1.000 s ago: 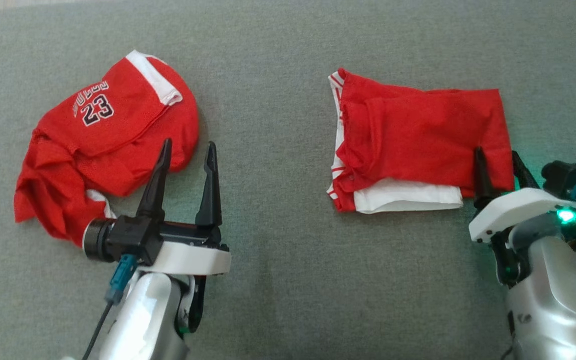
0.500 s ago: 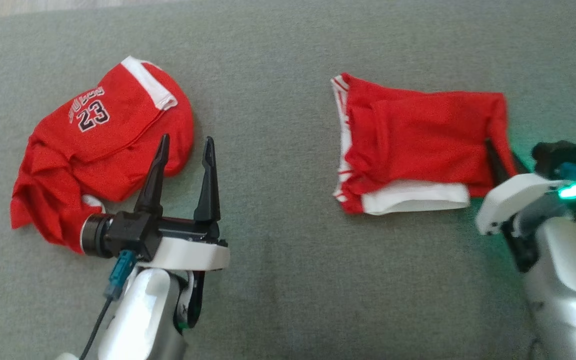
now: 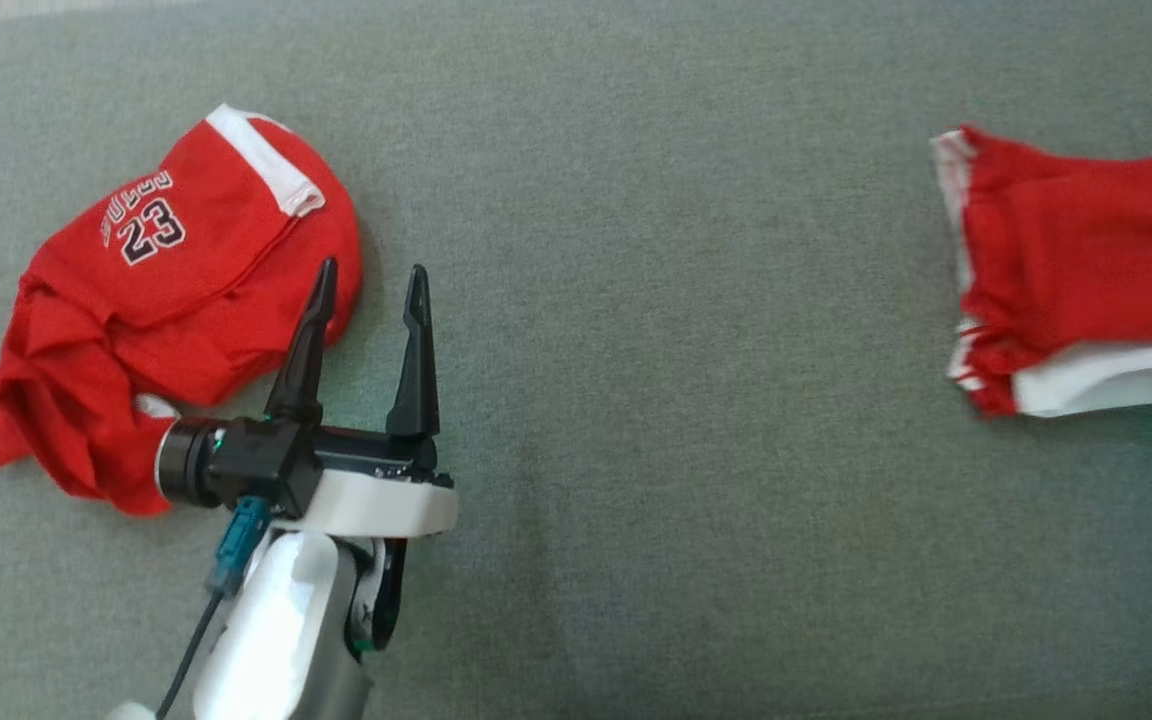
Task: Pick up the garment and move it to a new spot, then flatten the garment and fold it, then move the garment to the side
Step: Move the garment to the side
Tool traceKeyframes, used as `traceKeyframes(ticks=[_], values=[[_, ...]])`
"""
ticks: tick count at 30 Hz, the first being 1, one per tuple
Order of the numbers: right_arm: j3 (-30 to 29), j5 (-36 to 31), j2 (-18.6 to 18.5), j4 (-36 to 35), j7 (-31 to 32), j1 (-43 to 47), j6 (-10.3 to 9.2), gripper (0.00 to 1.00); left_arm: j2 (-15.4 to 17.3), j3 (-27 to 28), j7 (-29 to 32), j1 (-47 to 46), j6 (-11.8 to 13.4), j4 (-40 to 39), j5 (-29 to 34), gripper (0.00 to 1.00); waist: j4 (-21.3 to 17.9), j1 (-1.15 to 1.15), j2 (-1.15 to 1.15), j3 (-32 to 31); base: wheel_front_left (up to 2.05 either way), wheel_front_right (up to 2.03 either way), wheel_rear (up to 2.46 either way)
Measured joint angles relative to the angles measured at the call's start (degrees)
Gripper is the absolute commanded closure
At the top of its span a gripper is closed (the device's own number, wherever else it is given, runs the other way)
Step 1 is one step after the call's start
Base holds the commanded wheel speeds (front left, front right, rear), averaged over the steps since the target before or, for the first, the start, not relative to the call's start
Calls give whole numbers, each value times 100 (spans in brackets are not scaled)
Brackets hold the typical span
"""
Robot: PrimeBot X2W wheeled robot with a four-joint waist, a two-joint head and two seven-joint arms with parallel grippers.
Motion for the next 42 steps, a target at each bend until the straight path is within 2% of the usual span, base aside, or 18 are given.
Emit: traceKeyframes(ticks=[3, 12, 14, 21, 29, 30, 42], values=[[-209, -142, -133, 126, 0, -62, 0, 100, 0, 23, 0, -36, 0, -12, 0, 0, 32, 0, 0, 105, 0, 0, 0], [-711, -633, -143, 394, -135, -310, 0, 100, 0, 46, 0, -175, -52, -42, 1, 0, 111, 0, 0, 252, 0, 0, 0], [-794, -760, -121, 433, -182, -341, 0, 0, 0, 46, 0, -175, -52, -41, 25, 0, 109, 0, 0, 238, 0, 0, 0], [-1011, -979, 135, 450, -430, -381, 0, 0, -1, 52, 0, -170, -43, -40, 32, 0, 71, 0, 0, 29, 0, 0, 0], [-817, -873, 837, -175, -737, -302, 0, 0, -2, 133, 0, 57, -35, -51, -14, 0, 23, -1, 0, -530, 0, 0, 0], [-817, -873, 837, -175, -737, -302, 0, 0, -2, 133, 0, 57, -35, -51, -14, 0, 23, -1, 0, -530, 0, 0, 0], [-248, 231, 2150, -2011, -1010, 1061, 0, 0, 0, 246, 0, 725, 0, -60, -99, 0, 64, -2, 0, -1464, 0, 0, 0]])
